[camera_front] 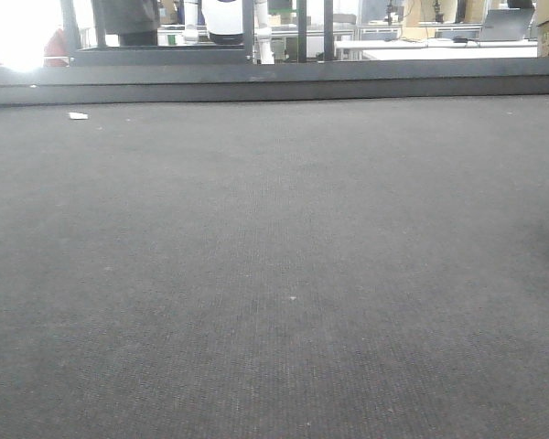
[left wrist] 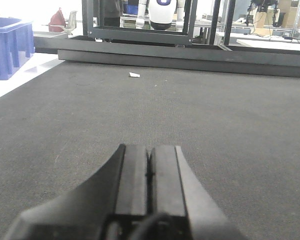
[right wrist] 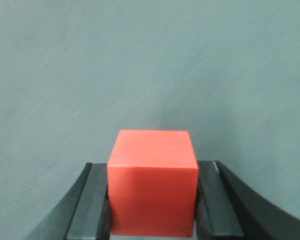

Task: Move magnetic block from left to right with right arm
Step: 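Hold the red cube in the right gripper while backing away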

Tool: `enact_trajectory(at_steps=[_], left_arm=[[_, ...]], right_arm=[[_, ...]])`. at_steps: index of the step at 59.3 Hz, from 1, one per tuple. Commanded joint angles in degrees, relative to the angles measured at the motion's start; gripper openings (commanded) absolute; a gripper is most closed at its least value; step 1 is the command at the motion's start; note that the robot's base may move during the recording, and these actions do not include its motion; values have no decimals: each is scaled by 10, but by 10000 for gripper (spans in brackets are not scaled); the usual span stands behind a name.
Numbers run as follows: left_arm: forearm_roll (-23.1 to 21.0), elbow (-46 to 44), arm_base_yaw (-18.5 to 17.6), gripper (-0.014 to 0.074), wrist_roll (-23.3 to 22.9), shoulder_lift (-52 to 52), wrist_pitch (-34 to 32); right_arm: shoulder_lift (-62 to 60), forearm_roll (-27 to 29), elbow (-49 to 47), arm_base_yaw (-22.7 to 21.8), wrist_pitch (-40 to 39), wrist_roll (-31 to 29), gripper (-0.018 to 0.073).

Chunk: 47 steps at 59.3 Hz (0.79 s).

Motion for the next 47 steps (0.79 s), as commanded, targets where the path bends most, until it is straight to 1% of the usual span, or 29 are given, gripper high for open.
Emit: enact_trajectory(at_steps=[1, 7, 22, 36, 47], left_arm=[[0, 5, -3, -116, -2, -4, -51], [0, 5, -3, -116, -2, -4, -51], [0, 5, -3, -116, -2, -4, -51], [0, 5, -3, -116, -2, -4, -51], [0, 5, -3, -116, -2, -4, -51]], right_arm=[[-43, 6, 16, -18, -117, -53, 275], [-73, 6, 44, -19, -168, -77, 275], [-194, 5, 110, -19, -254, -77, 275], [-322, 5, 154, -19, -256, -71, 275], [-390, -1, 159, -19, -225, -29, 275]])
